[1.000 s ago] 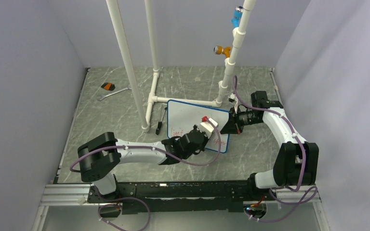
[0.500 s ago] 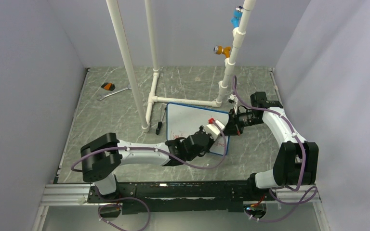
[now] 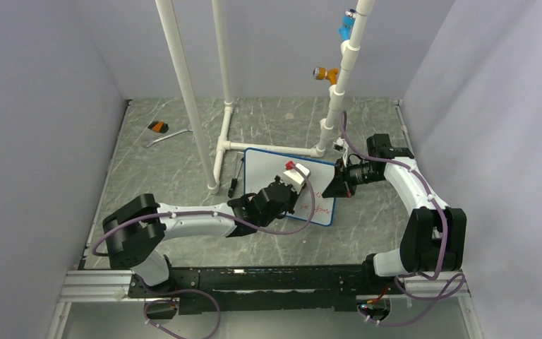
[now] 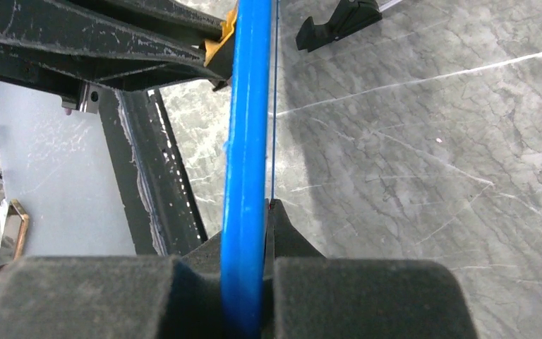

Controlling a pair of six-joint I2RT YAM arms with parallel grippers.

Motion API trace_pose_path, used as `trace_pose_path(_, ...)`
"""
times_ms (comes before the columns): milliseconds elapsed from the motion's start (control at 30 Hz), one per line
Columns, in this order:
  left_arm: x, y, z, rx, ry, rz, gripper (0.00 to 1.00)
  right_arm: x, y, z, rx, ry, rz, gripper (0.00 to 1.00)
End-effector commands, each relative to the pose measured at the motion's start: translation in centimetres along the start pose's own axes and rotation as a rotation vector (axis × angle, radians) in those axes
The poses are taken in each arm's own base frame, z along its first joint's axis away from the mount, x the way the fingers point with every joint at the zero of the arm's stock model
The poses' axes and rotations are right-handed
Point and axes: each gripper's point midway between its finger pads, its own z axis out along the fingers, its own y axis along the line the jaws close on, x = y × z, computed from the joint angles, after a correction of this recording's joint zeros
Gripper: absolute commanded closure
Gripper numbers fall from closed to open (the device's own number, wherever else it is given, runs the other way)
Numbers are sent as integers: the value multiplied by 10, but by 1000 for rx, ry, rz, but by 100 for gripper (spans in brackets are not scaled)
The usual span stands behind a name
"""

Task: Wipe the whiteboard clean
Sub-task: Erase the center of the board with the whiteboard.

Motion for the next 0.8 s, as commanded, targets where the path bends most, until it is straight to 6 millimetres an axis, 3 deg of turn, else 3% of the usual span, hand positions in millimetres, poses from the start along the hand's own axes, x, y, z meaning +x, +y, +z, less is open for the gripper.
trace_pose_path(0, 0, 23, 2, -64, -2, -40, 100, -7, 23, -1, -81, -33, 16, 100)
trace_pose_path(267, -4, -67, 1, 132, -32, 40, 100, -7, 22, 0, -82, -31, 24, 100)
trace_pose_path(367, 2, -83, 5, 150, -15, 68, 100, -7, 22, 0, -80, -32, 21, 100)
trace_pose_path(500, 10, -58, 7, 64, 3, 82, 100, -8, 22, -1, -80, -32, 16, 100)
trace_pose_path(700, 11, 10, 2, -46, 16, -11, 100, -7, 23, -1, -82, -33, 17, 100)
trace_pose_path(767, 9, 14, 0, -48, 11, -18, 100, -8, 23, -1, -82, -33, 15, 100)
